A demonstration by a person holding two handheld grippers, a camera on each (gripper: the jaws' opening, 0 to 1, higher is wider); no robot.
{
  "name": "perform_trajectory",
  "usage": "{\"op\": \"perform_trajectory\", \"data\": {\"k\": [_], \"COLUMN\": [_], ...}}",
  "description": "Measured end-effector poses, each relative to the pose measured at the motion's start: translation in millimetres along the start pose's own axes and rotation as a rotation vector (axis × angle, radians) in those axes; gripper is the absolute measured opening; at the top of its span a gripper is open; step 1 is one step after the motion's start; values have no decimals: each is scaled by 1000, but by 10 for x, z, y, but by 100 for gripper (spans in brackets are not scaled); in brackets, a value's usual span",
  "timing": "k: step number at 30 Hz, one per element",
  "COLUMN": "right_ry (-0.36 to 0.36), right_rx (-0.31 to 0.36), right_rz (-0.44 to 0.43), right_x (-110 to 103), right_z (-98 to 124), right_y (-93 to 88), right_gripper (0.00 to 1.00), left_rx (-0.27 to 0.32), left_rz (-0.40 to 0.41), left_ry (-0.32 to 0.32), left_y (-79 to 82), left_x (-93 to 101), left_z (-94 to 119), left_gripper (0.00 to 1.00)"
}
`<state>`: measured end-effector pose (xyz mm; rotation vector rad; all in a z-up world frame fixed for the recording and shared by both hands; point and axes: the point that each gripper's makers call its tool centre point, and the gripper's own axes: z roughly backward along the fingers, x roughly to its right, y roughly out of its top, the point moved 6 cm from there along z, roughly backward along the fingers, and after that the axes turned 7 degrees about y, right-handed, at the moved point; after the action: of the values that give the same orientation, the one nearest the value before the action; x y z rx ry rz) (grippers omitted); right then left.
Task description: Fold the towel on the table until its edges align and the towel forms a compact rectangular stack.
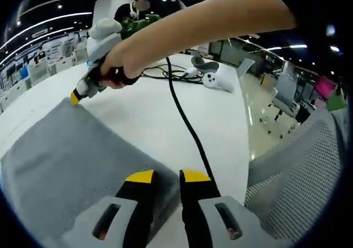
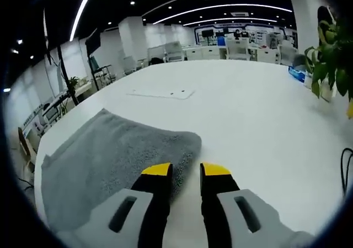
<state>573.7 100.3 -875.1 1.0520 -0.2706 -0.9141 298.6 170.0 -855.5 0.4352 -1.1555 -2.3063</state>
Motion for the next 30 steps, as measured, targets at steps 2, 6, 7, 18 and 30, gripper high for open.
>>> {"op": "perform_trajectory", "data": {"k": [2, 6, 7, 18, 30], "right_ry": [-4, -25, -29, -37, -7], "right_rx": [-3, 18, 22, 67, 75], "right_rz": [11, 0, -5, -76, -80], "right_x": [-3, -34, -34, 13, 45], "right_z": [-18, -7, -11, -114, -178], "right_y": [-8, 19, 27, 68, 9], "right_gripper": [18, 18, 18, 14, 8], "left_rx": [-11, -37, -41, -63, -59], "left_rz": [-18, -20, -25, -88, -122], "left_ry": [0, -3, -2, -25, -16], "left_y": [-3, -45, -59, -102, -113], "left_x": [43, 86, 97, 148, 133], "left_z": [-26, -64, -65, -95, -101], "left_gripper": [18, 17, 17, 14, 13]}}
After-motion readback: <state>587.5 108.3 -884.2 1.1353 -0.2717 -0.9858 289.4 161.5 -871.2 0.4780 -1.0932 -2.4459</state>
